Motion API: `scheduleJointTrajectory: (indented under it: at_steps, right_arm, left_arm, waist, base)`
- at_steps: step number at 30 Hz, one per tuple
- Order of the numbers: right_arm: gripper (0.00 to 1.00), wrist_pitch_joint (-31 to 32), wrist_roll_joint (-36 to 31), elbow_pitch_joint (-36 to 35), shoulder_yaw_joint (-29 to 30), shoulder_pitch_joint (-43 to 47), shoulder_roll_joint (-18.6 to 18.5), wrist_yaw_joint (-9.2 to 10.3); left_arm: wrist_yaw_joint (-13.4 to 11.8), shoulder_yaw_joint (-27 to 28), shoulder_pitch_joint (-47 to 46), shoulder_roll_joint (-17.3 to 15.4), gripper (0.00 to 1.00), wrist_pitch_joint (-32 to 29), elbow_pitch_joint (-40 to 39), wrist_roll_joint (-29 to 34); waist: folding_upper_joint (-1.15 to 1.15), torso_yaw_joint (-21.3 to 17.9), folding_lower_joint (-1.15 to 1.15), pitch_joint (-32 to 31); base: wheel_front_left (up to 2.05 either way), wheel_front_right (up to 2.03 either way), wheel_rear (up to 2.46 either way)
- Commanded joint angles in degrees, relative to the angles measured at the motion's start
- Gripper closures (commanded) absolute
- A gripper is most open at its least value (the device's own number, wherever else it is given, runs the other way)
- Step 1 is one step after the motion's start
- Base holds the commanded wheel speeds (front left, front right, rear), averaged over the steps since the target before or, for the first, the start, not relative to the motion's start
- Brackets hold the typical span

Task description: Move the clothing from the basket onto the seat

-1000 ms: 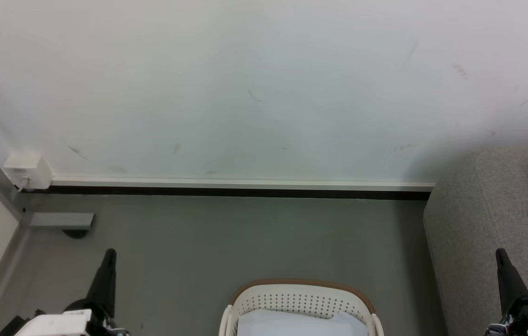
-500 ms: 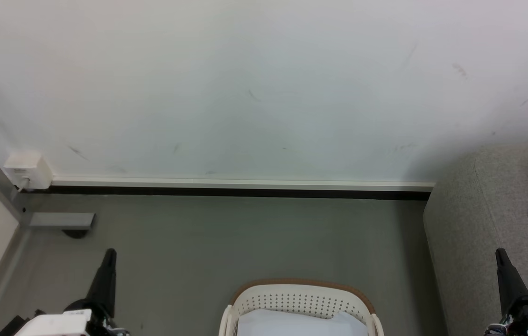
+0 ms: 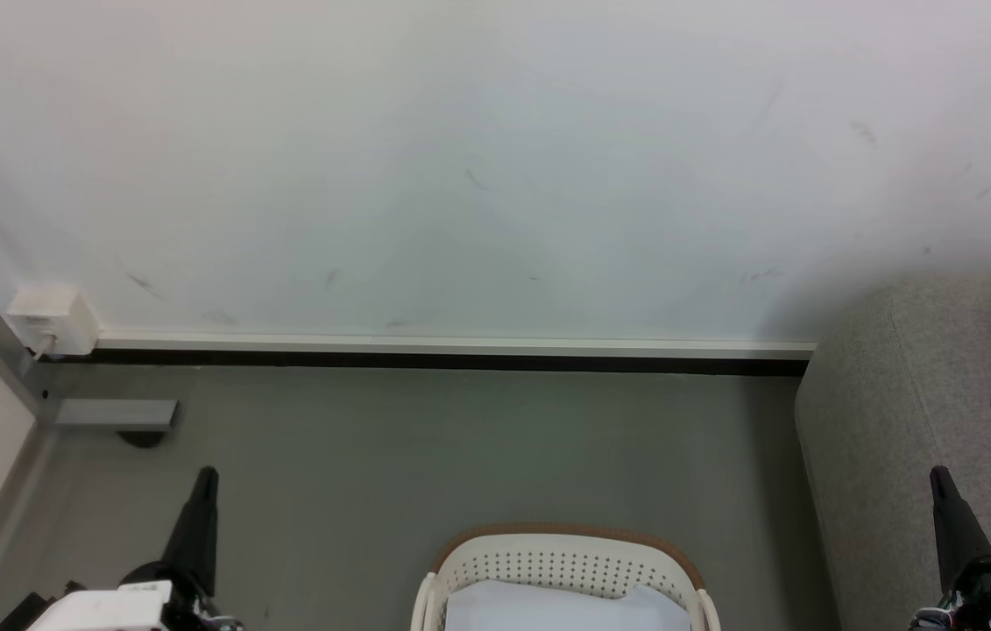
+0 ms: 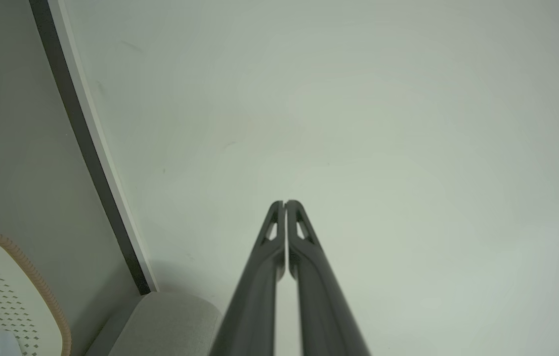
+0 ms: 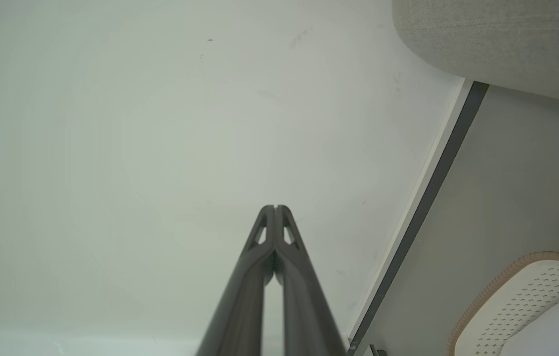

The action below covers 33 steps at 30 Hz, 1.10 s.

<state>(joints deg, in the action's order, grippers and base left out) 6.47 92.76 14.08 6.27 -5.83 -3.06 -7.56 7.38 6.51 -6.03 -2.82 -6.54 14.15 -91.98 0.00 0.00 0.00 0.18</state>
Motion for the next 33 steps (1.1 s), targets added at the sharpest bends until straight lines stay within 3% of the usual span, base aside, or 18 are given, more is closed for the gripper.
scheduleJointTrajectory:
  at_steps: [1, 33]
  right_arm:
    - [1.00, -0.01, -0.31, -0.13, 0.28, -0.68, 0.05, 0.14]
    - [1.00, 0.13, -0.46, -0.12, 0.38, -0.70, 0.13, 0.14]
  left_arm:
    - [0.29, 0.15, -0.44, -0.11, 1.00, -0.22, -0.16, -0.78]
    - [0.29, 0.13, -0.43, -0.11, 1.00, -0.21, -0.16, -0.79]
  waist:
    - [0.00, 0.00, 0.00, 0.00]
    - [0.00, 0.00, 0.00, 0.00]
  base:
    - [0.00, 0.00, 0.00]
    - [0.00, 0.00, 0.00]
